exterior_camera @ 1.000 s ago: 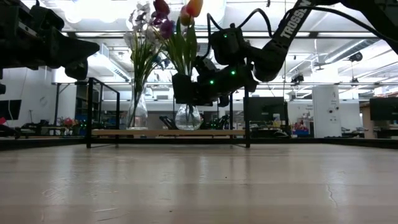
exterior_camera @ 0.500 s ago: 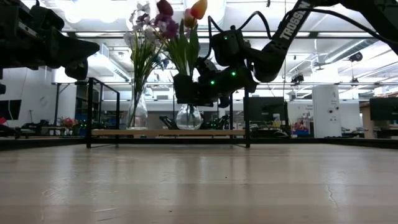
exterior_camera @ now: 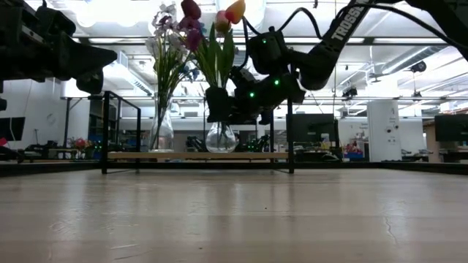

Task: Pick and place flowers into a vace then onto a shelf
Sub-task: Put the transparent vase on the shelf, then return to Home Position

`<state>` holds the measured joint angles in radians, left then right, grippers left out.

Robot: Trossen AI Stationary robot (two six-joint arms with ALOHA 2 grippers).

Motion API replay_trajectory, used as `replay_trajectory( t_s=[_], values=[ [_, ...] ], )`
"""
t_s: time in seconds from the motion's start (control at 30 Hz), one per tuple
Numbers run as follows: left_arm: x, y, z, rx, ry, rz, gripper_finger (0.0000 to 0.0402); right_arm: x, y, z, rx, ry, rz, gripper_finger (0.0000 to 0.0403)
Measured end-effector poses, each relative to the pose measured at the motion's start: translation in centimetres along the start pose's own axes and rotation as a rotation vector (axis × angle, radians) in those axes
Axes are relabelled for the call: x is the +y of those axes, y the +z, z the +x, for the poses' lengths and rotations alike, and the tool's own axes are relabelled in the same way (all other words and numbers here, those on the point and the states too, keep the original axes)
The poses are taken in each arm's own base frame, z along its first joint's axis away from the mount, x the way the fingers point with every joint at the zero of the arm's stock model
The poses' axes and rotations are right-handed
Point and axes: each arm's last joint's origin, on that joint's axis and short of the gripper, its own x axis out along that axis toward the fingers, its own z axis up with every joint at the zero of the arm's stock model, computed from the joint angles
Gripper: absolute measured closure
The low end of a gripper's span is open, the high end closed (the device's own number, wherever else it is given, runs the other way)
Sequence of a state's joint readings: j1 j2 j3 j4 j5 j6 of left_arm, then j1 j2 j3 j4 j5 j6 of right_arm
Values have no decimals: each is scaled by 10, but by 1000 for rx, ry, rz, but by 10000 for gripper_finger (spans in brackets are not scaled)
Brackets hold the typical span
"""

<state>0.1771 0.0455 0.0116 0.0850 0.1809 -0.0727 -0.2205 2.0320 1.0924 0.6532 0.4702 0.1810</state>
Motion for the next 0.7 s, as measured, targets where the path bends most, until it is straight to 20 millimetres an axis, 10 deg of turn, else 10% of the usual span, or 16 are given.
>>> replay_trajectory(
  t_s=[0.7],
  values=[
    [0, 3, 0, -9, -1, -3, 402, -6, 14, -86, 90, 131, -148, 115]
  ],
)
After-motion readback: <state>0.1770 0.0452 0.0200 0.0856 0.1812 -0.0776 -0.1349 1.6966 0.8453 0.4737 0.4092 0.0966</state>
